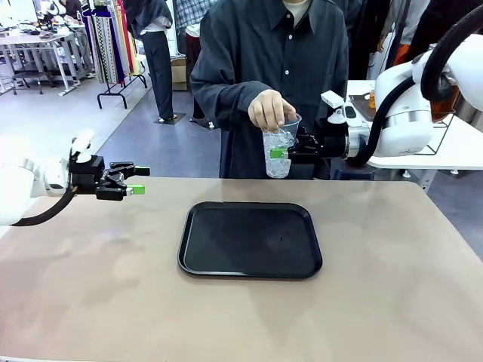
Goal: Pour the drink into the iced cup.
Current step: Open the gripper to release the iced cup you were holding.
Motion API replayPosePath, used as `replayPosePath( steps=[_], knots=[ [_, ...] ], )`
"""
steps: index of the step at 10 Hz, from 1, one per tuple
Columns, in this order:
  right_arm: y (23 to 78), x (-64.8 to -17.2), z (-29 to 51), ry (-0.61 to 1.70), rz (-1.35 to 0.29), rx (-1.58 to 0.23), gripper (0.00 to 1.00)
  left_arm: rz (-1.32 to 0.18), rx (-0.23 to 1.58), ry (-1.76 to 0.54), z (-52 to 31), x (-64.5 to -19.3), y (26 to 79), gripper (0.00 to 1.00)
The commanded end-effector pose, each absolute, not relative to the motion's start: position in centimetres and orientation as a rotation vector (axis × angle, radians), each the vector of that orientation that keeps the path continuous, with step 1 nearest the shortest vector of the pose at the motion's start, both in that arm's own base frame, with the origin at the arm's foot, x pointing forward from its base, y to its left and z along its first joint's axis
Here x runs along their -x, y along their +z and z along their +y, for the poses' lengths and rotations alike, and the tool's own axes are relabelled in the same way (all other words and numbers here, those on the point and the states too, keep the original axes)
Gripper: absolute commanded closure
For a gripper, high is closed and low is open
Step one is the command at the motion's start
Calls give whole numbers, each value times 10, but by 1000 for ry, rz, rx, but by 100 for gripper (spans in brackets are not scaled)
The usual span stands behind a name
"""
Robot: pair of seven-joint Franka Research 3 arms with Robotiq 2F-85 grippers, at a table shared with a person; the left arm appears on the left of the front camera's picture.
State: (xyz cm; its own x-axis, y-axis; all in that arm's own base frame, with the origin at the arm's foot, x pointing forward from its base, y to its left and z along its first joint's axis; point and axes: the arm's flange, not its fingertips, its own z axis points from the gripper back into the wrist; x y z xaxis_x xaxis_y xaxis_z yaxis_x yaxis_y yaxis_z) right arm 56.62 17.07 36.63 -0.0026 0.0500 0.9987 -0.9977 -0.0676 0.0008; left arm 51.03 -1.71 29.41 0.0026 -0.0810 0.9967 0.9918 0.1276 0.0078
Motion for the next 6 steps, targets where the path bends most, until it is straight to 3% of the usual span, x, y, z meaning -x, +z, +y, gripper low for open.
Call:
replayPosePath(
  steps=[1, 6],
  knots=[
    [370, -561, 171, 1288, -1173, -1224, 35, -1211, 1062, -1148, -18, -510, 296, 0],
    [370, -561, 171, 1288, -1173, -1224, 35, -1211, 1062, -1148, -18, -510, 296, 0]
  ],
)
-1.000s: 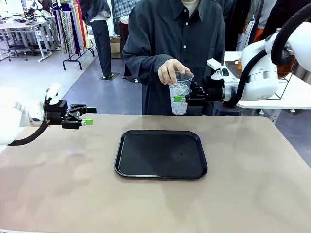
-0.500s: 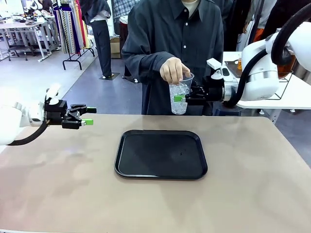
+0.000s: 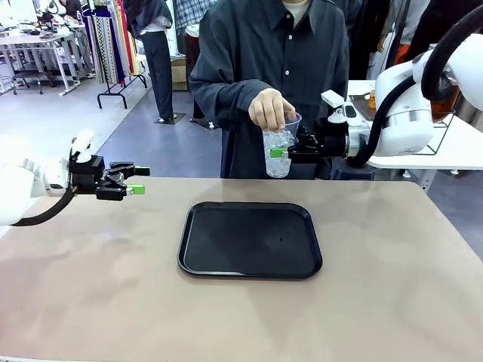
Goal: Pour the drink into the iced cup.
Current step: Open the gripper to release the iced cup you were holding.
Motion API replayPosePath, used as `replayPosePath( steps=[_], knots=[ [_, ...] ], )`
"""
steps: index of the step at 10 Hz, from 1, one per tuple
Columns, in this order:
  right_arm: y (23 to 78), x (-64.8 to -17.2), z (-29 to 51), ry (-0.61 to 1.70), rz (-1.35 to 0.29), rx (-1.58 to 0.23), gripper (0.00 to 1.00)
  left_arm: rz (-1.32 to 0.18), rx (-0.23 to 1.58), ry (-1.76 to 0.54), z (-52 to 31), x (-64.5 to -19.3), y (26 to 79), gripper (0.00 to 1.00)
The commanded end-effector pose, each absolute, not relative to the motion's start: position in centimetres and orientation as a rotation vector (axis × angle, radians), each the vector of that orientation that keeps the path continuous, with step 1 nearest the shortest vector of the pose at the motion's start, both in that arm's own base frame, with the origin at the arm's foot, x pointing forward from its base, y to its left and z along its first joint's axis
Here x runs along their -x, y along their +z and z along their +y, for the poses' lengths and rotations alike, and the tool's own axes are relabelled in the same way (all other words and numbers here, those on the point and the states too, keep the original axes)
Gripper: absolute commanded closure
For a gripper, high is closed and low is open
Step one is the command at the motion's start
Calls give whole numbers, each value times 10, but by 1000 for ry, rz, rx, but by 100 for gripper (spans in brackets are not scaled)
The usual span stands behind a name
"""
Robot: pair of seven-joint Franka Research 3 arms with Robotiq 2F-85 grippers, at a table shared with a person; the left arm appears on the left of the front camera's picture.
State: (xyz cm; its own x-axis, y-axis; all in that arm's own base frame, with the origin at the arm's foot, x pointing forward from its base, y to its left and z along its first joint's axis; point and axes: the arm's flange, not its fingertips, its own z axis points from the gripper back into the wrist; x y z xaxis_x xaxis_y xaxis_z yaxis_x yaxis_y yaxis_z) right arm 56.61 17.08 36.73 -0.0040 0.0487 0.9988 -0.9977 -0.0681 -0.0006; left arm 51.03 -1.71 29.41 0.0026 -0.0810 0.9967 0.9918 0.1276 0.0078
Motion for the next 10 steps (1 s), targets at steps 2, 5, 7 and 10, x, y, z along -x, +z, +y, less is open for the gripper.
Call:
replayPosePath(
  steps=[2, 5, 7, 10],
  knots=[
    [367, -566, 168, 1271, -1124, -1229, 27, -1211, 1062, -1148, -18, -510, 296, 0],
    [368, -563, 149, 1241, -1134, -1210, 0, -1211, 1062, -1148, -18, -510, 296, 0],
    [365, -558, 129, 1216, -1141, -1190, 0, -1211, 1062, -1148, -18, -510, 296, 0],
    [349, -541, 98, 1229, -1129, -1160, 0, -1211, 1062, -1148, -18, -510, 296, 0]
  ],
)
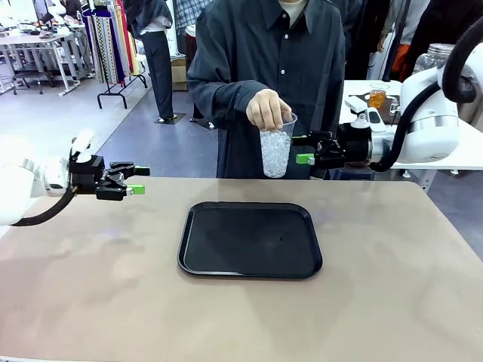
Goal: Pour the drink into the iced cup.
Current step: Open the gripper to release the iced cup you were holding.
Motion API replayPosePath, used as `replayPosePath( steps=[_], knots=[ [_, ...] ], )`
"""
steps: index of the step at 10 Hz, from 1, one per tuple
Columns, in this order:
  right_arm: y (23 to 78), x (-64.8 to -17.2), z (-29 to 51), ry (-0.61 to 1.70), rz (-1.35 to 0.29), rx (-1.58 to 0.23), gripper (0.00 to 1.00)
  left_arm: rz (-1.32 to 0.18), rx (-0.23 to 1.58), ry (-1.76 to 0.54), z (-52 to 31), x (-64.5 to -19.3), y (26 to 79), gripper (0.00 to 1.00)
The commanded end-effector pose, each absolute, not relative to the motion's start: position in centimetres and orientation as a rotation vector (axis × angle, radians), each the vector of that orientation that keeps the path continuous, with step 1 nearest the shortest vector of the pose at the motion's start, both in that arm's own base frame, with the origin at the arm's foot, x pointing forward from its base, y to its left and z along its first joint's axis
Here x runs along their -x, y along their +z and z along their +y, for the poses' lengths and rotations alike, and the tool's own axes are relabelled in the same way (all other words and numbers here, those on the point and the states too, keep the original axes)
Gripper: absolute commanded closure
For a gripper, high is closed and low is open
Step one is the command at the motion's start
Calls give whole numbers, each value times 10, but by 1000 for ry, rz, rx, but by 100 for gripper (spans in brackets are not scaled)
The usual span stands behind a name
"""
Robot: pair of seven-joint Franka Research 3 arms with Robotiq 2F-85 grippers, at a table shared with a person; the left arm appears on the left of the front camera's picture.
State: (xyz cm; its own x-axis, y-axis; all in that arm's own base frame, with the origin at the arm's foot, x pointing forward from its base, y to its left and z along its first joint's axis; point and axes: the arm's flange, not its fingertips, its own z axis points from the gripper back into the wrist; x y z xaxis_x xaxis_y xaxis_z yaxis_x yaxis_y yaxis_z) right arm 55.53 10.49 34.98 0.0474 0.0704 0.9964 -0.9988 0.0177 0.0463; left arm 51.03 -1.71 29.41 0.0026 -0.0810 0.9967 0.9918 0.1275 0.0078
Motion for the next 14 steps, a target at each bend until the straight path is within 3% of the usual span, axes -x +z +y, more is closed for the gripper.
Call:
replayPosePath(
  steps=[1, 7, 14],
  knots=[
    [341, -532, 86, 1244, -1124, -1150, 0, -1211, 1062, -1148, -18, -510, 296, 0],
    [291, -488, 31, 1219, -1263, -1102, 0, -1211, 1062, -1148, -18, -510, 296, 0],
    [283, -486, 22, 1207, -1212, -1111, 0, -1211, 1062, -1148, -18, -510, 296, 0]
  ],
)
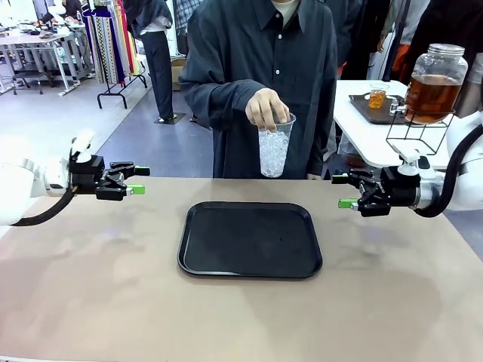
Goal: Pour the drink into the iced cup.
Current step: Open the gripper to release the iced cup you were holding.
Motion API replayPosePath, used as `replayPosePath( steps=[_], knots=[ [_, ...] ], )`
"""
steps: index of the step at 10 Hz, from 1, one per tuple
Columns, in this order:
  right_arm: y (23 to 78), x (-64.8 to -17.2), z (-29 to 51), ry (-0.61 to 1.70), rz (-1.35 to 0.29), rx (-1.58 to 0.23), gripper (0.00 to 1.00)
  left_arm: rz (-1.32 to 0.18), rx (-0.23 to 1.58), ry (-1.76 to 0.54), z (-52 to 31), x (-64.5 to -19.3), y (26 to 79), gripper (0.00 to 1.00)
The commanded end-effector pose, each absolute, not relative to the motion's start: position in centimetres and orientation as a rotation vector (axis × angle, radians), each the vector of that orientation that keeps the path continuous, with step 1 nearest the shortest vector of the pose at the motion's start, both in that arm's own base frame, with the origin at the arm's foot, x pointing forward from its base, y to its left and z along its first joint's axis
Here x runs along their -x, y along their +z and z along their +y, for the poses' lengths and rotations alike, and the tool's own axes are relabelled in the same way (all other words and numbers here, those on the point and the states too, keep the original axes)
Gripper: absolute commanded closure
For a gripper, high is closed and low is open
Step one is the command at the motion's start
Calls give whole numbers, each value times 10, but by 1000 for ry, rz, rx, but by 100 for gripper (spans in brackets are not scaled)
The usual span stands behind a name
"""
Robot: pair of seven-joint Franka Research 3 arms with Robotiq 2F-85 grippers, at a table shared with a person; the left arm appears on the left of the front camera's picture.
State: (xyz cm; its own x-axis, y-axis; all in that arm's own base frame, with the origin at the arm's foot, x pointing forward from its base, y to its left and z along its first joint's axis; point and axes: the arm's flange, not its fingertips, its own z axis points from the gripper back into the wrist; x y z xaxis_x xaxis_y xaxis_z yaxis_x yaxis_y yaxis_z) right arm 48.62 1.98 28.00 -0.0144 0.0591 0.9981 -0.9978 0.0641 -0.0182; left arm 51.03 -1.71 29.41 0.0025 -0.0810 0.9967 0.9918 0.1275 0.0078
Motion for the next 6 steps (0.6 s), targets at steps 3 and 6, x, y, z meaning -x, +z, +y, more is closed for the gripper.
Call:
replayPosePath(
  steps=[3, 6],
  knots=[
    [283, -486, 22, 1207, -1212, -1111, 0, -1211, 1062, -1148, -18, -510, 296, 0],
    [283, -486, 22, 1207, -1212, -1111, 0, -1211, 1062, -1148, -18, -510, 296, 0]
  ],
)
